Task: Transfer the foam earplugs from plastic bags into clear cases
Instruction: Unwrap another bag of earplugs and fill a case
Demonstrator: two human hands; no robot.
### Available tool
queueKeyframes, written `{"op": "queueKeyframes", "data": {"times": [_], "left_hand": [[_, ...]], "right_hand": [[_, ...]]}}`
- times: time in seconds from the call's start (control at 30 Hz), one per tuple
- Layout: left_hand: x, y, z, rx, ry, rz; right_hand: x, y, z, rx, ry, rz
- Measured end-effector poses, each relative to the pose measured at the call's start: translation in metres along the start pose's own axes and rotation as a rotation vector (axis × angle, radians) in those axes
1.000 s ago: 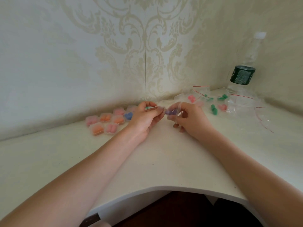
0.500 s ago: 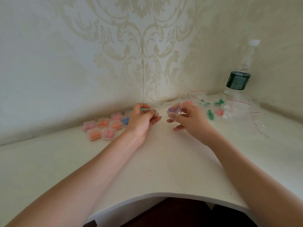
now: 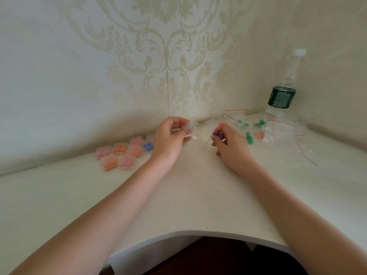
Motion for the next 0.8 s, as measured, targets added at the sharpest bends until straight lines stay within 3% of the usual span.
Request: {"op": "queueKeyframes", "data": {"times": [0.23, 0.37, 0.43, 0.5, 0.6, 0.67, 0.73, 0.8], "left_hand": [[-0.057, 0.015, -0.001, 0.084, 0.001, -0.163], [-0.071, 0.017, -0.014, 0.114, -0.119, -0.198], [-0.084, 0.025, -0.022, 0.176, -0.208, -0.325], [-0.091, 0.033, -0.024, 0.2, -0.311, -0.411], [-0.083, 0.027, -0.026, 0.273, -0.24, -0.303], [-0.065, 0.011, -0.016, 0.101, -0.359, -0.148], [-0.053, -0.006, 0.001, -0.223, -0.642, -0.044], [-0.065, -0.012, 0.002, -0.436, -0.873, -0.135]], "right_hand": [[0.01, -0.003, -0.001, -0.067, -0.153, 0.077], [0.05, -0.005, -0.002, -0.063, -0.194, 0.36], [0.063, -0.005, -0.012, 0.027, -0.141, 0.427], [0.055, -0.006, -0.023, 0.123, -0.06, 0.351], [0.026, -0.003, -0.03, 0.297, 0.248, 0.163], [0.007, 0.0, -0.021, 0.37, 0.57, 0.049], [0.008, -0.002, -0.011, 0.346, 0.77, 0.06], [0.027, -0.009, -0.009, 0.27, 0.848, 0.195]]}}
Point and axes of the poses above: each hand's wrist, its own y-axis away from the middle knuckle, its own x-axis out of the back of the hand, z = x × y, the point moved 10 cm from there along -y, towards the middle knuckle, and after that the axes turned 11 degrees about z, right-handed, at the moved point
